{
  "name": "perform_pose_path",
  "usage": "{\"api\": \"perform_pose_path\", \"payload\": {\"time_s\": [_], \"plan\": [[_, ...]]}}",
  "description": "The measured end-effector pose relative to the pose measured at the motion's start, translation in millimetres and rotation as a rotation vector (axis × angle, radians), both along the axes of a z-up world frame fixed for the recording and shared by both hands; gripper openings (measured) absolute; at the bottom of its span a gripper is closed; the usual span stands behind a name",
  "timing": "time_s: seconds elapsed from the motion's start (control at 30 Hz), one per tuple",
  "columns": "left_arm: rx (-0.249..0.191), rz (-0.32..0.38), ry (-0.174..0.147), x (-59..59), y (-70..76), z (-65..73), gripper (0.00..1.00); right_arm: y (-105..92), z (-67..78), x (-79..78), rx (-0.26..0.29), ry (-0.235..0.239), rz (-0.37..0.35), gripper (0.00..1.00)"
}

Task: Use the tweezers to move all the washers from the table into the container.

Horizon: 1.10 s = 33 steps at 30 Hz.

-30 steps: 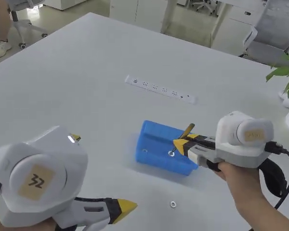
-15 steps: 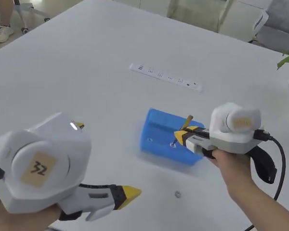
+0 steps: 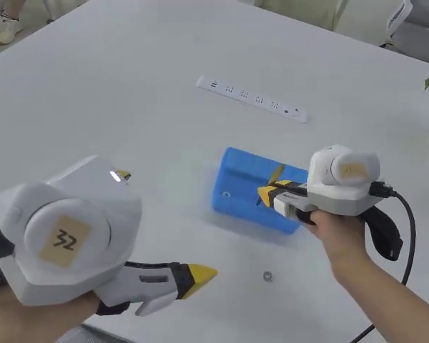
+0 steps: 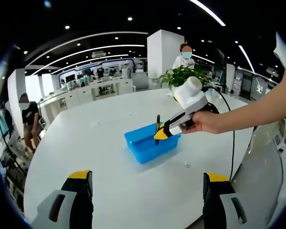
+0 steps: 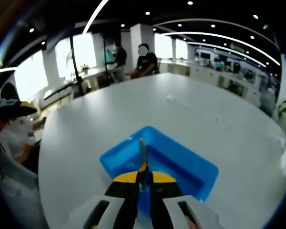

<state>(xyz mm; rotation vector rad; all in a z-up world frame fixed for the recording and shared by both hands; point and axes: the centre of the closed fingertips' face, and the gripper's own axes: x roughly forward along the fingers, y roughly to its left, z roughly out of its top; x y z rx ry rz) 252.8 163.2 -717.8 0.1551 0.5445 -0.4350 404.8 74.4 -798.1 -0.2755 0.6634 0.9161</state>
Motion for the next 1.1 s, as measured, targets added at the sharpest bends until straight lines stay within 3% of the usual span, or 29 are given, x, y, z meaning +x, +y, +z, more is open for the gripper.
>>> {"api": "perform_pose_path", "payload": {"time_s": [0.3, 0.53, 0.83, 1.1], "plan": [[0.001, -0.001, 0.007, 0.2, -1.7, -1.6, 0.99, -1.1, -9.4, -6.2, -0.036, 0.009, 0.020, 0.04], [0.011, -0.001, 0.000, 1.1, -1.5, -0.6, 0.99, -5.1, -13.1, 1.3, -0.031, 0.009, 0.020, 0.04], [0.025, -0.020, -0.027, -0.3, -5.5, 7.3, 0.99, -6.7, -15.7, 6.4, -0.033, 0.019, 0.003, 0.05], [0.008, -0.026, -0.042, -1.7, -8.6, 13.0, 0.99, -11.6, 7.2, 3.2, -0.010, -0.029, -0.013, 0.05]]}}
